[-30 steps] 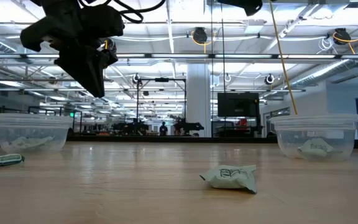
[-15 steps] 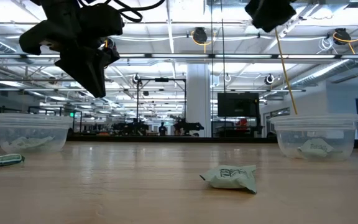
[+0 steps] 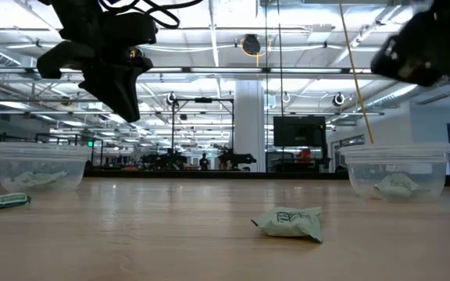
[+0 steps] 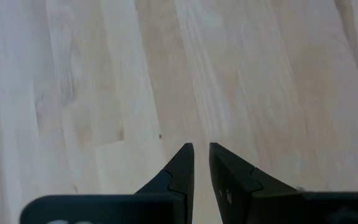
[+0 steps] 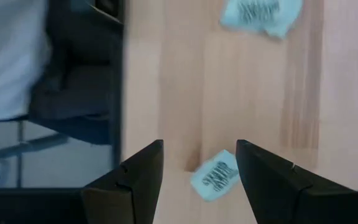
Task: Pick and place Stevia / Truvia into bins
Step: Put the light green stevia packet into the right transparent container
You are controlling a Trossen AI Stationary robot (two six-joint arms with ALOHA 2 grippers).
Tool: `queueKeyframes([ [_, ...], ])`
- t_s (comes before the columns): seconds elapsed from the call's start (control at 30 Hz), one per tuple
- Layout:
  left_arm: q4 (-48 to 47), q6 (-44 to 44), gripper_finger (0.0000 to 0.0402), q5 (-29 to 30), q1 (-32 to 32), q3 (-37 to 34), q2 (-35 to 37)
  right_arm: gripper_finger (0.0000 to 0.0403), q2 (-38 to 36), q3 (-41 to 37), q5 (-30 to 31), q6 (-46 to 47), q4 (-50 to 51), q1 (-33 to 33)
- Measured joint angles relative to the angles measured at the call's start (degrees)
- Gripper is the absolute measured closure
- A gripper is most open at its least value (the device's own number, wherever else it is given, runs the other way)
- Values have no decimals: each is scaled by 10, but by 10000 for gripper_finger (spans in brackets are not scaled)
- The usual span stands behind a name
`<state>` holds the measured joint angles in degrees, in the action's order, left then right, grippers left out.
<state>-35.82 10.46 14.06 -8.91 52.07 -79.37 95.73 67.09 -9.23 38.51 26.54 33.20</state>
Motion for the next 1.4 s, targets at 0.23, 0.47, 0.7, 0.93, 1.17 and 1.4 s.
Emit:
queueKeyframes([
  [0.23,1,10,346,0,0,0,0,206,64,-1,24,-7,3,21],
  [0.47,1,-18,346,0,0,0,0,206,100,-1,63,-50,13,41],
  [0.7,1,-20,346,-1,0,0,0,216,110,1,87,-53,67,51],
  [0.93,1,-20,346,-2,0,0,0,281,114,1,87,-64,63,51],
  [1.17,1,-20,346,-2,0,0,0,383,104,-2,108,-65,55,50],
  [1.4,0,-17,346,-2,0,0,0,398,30,-3,210,-74,52,46],
])
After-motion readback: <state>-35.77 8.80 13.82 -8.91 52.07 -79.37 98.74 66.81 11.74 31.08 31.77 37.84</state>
